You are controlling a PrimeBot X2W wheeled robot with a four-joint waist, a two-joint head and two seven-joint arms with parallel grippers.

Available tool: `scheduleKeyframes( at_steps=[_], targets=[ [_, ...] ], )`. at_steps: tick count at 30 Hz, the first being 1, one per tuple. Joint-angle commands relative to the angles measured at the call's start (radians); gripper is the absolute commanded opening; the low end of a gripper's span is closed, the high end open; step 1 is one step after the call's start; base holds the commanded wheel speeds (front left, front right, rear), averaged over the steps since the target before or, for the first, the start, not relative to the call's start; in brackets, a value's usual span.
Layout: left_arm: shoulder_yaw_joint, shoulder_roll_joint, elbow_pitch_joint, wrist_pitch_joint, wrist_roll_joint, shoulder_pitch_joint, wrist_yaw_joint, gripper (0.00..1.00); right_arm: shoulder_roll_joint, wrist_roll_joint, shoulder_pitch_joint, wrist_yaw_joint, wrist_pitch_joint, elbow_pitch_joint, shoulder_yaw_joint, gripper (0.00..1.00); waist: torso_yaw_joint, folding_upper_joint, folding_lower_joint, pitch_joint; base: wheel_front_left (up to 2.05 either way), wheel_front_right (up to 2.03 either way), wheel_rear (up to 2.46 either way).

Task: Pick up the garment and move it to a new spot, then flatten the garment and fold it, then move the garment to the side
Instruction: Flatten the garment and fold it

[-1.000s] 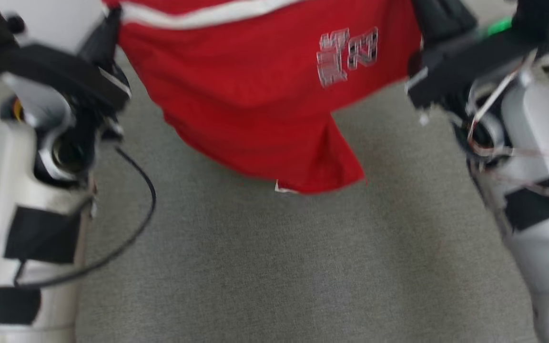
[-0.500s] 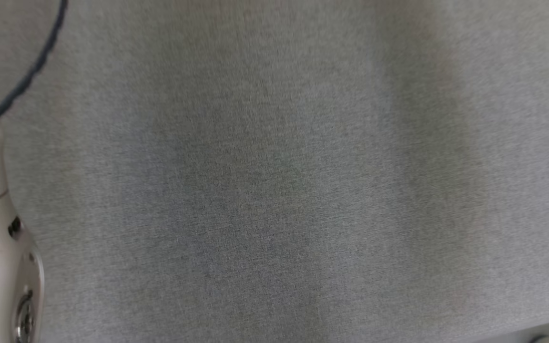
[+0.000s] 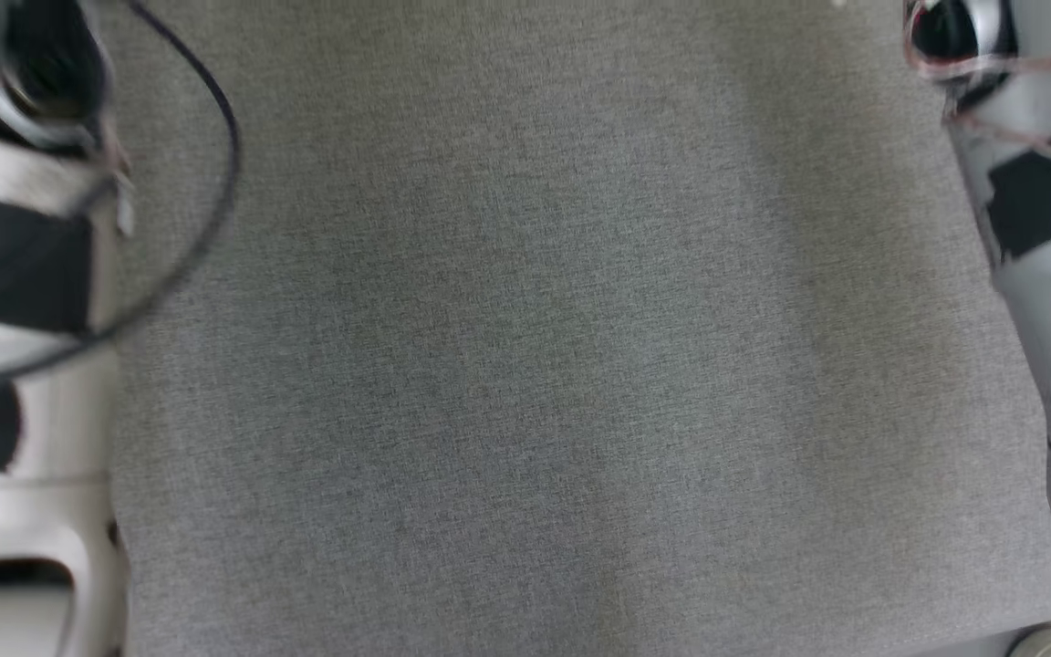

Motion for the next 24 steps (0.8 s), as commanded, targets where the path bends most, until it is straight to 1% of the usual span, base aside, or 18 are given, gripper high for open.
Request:
scheduleKeyframes(
  at_steps=[1,4,9,10,11,12,14,16,19,24],
  targets=[
    [-0.023,-0.001,-0.006,-0.010,-0.002,0.055,-0.008,0.00,-0.019,0.019,0.052,-0.002,-0.004,-0.022,0.021,0.00,0.012,-0.0001,0.0001,-0.036,0.00,0.00,0.00],
    [-0.063,0.014,-0.043,-0.035,-0.030,0.153,-0.005,0.00,-0.055,0.073,0.150,-0.002,-0.003,-0.076,0.056,0.00,0.023,-0.0001,0.0001,-0.089,0.00,0.00,0.00],
    [-0.096,0.031,-0.107,-0.085,-0.061,0.378,-0.006,0.00,-0.135,0.167,0.344,-0.002,0.000,-0.151,0.123,0.00,0.034,-0.0001,0.0001,-0.206,0.00,0.00,0.00],
    [-0.099,0.031,-0.122,-0.090,-0.068,0.425,-0.006,0.00,-0.152,0.187,0.382,-0.003,0.008,-0.165,0.125,0.00,0.036,-0.0001,0.0001,-0.229,0.00,0.00,0.00],
    [-0.099,0.031,-0.122,-0.090,-0.068,0.425,-0.006,0.00,-0.152,0.187,0.382,-0.003,0.008,-0.165,0.125,0.00,0.036,-0.0001,0.0001,-0.229,0.00,0.00,0.00],
    [-0.099,0.035,-0.134,-0.097,-0.067,0.472,-0.006,0.00,-0.166,0.206,0.421,-0.002,0.022,-0.180,0.125,0.00,0.038,-0.0001,0.0001,-0.251,0.00,0.00,0.00],
    [-0.118,0.032,-0.157,-0.102,-0.063,0.569,-0.006,0.00,-0.212,0.213,0.502,-0.003,0.059,-0.211,0.116,0.00,0.046,-0.0001,0.0001,-0.299,0.00,0.00,0.00],
    [-0.140,0.030,-0.172,-0.105,-0.048,0.658,-0.004,0.00,-0.256,0.191,0.580,-0.003,0.106,-0.248,0.088,0.00,0.052,-0.0001,0.0001,-0.340,0.00,0.00,0.00],
    [-0.162,0.027,-0.179,-0.110,-0.030,0.771,-0.001,0.00,-0.282,0.168,0.719,-0.003,0.189,-0.319,0.025,0.00,0.056,-0.0001,0.0001,-0.396,0.00,0.00,0.00],
    [-0.161,0.006,-0.198,-0.113,-0.019,0.941,0.032,0.00,-0.258,0.154,0.976,-0.004,0.323,-0.486,-0.095,0.00,0.058,-0.0001,0.0001,-0.479,0.00,0.00,0.00]
  ],
)
